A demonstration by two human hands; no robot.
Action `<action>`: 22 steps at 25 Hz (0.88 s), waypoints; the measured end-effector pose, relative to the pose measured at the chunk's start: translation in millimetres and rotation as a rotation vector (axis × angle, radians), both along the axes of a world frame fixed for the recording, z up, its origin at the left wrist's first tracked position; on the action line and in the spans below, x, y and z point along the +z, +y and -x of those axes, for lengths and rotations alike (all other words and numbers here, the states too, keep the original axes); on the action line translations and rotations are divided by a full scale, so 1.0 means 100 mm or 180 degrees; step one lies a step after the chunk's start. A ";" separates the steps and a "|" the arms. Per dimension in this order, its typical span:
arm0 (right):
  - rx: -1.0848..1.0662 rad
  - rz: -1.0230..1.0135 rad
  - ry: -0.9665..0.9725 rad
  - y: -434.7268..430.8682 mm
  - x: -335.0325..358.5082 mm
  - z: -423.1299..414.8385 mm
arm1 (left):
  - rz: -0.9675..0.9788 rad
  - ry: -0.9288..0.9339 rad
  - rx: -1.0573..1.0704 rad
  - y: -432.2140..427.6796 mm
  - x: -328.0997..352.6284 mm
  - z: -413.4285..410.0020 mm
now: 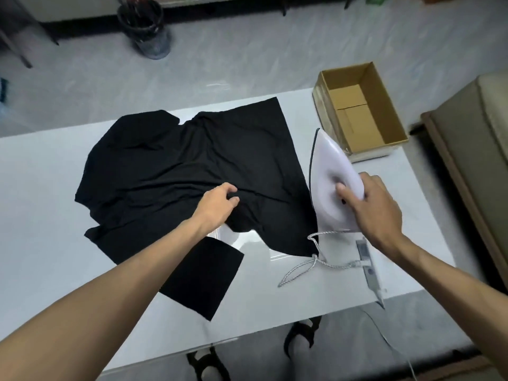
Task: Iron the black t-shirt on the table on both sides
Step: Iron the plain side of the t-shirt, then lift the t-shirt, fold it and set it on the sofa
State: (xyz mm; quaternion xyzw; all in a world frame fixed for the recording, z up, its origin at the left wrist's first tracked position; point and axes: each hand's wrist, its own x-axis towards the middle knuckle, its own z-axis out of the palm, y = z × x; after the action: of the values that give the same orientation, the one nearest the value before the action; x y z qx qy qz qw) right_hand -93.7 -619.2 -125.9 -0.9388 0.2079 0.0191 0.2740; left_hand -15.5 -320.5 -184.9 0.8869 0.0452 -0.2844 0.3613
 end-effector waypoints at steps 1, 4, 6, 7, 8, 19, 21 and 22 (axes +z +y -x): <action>-0.0123 0.0006 -0.0026 -0.22 0.00 -0.04 | -0.0019 0.0018 -0.0070 -0.25 -0.01 -0.02; -0.0597 -0.0317 -0.0058 -0.87 -0.12 -0.09 | -0.0287 0.0038 -0.0418 -0.98 -0.09 -0.05; -0.0987 -0.0804 -0.0087 -1.18 -0.28 -0.11 | -0.0566 0.0136 -0.0758 -1.32 -0.21 -0.05; -0.1149 -0.0998 -0.0144 -1.25 -0.37 -0.12 | -0.0766 0.0207 -0.0997 -1.41 -0.28 -0.04; -0.1274 -0.1121 -0.0217 -1.39 -0.45 -0.14 | -0.0978 0.0321 -0.1229 -1.57 -0.39 -0.03; -0.1141 -0.1032 -0.0499 -1.70 -1.08 -0.18 | -0.1762 0.0791 -0.1624 -1.90 -0.92 -0.02; -0.1158 -0.0972 -0.0410 -1.67 -1.13 -0.13 | -0.1754 0.0759 -0.1631 -1.89 -0.91 -0.04; -0.1223 -0.0973 -0.0342 -1.65 -1.16 -0.10 | -0.1735 0.0765 -0.1637 -1.88 -0.91 -0.05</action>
State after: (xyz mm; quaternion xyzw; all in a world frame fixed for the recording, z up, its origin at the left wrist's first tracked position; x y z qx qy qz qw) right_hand -83.5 -784.7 -242.0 -0.8293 0.3624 -0.0520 0.4221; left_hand -10.6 -508.9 -275.5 0.8931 -0.0627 -0.4450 0.0217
